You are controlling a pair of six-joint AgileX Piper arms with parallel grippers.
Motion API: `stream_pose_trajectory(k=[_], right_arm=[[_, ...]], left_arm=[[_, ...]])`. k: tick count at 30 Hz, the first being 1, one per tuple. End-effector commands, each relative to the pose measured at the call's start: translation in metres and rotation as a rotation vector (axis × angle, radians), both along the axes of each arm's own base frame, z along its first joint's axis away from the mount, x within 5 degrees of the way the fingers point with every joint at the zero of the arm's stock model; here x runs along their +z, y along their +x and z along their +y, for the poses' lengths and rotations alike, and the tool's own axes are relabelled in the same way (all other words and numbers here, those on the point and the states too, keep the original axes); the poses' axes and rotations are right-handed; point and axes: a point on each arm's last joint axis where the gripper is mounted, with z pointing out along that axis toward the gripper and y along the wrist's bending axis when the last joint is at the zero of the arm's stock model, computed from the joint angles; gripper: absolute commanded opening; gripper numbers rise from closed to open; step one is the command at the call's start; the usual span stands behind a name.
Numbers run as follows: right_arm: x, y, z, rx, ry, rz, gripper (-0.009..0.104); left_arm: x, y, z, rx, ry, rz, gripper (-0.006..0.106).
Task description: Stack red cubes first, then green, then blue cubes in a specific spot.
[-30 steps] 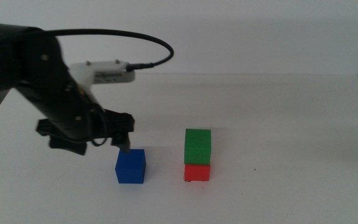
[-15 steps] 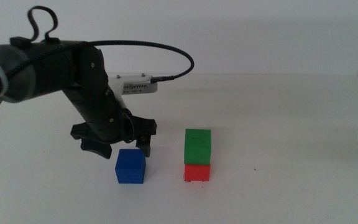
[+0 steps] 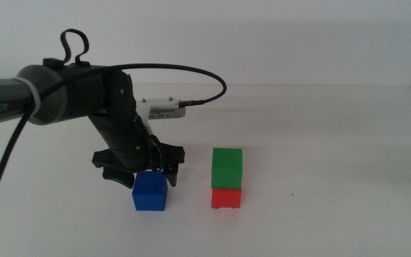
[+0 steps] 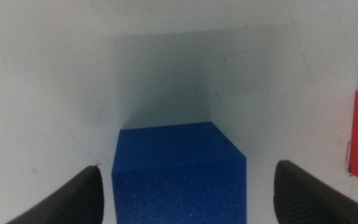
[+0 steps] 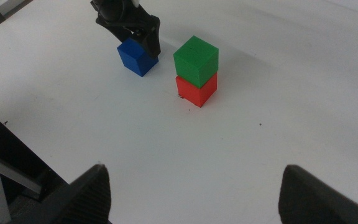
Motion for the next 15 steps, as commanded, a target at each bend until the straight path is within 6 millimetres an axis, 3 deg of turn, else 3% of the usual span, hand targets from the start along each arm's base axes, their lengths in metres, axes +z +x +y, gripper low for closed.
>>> stream_pose_trajectory(k=[1,10,15], right_arm=[[0.0003,-0.0002,-0.0009,0.003,-0.001,-0.011,0.088],[0.0003,-0.0002,-0.0009,0.003,-0.001,-0.011,0.088],[0.0003,-0.0002,-0.0009,0.003,-0.001,-0.011,0.088]], left_arm=[[-0.0022,0.0011,-0.0045,-0.009,-0.001,-0.007,0.092],[-0.0108,0.0014,-0.0052,-0.026,0.022,0.015,0.091],[-0.0112,0.0014,-0.0034,-0.036,0.044,0.013,0.075]])
